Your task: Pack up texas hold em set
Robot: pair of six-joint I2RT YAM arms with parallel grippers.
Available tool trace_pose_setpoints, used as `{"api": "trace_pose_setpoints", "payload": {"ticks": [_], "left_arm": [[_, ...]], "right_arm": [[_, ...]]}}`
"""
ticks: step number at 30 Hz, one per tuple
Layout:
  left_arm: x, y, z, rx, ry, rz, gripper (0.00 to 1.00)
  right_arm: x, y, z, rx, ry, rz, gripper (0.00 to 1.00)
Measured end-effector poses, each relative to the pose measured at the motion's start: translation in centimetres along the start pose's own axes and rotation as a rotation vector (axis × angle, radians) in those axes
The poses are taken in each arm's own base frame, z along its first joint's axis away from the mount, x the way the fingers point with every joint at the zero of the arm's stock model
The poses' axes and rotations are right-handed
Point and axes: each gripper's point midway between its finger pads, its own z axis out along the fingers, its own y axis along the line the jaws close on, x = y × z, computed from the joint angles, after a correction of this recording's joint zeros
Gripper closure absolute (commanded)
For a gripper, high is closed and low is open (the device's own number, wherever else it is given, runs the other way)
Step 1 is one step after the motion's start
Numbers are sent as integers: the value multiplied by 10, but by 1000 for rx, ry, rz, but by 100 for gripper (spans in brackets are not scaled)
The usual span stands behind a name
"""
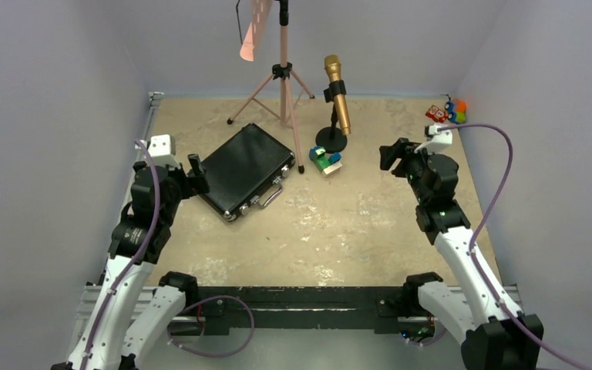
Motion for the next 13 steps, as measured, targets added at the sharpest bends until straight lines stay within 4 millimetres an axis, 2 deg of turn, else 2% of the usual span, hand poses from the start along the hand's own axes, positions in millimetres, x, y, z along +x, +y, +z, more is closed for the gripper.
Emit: {"api": "trace_pose_setpoints", "payload": {"ticks": [2,6,13], "left_arm": [[-4,1,-3,3,-30,-5,0],[-12,-1,-7,13,-66,-13,0],[-13,0,-8,17,-82,-3,0]], "right_arm": [[-13,-3,-12,16,-58,-22,30],[-18,-11,-27,47,-111,-53,30],[-19,-18,-31,76,-127,-81,30]]}}
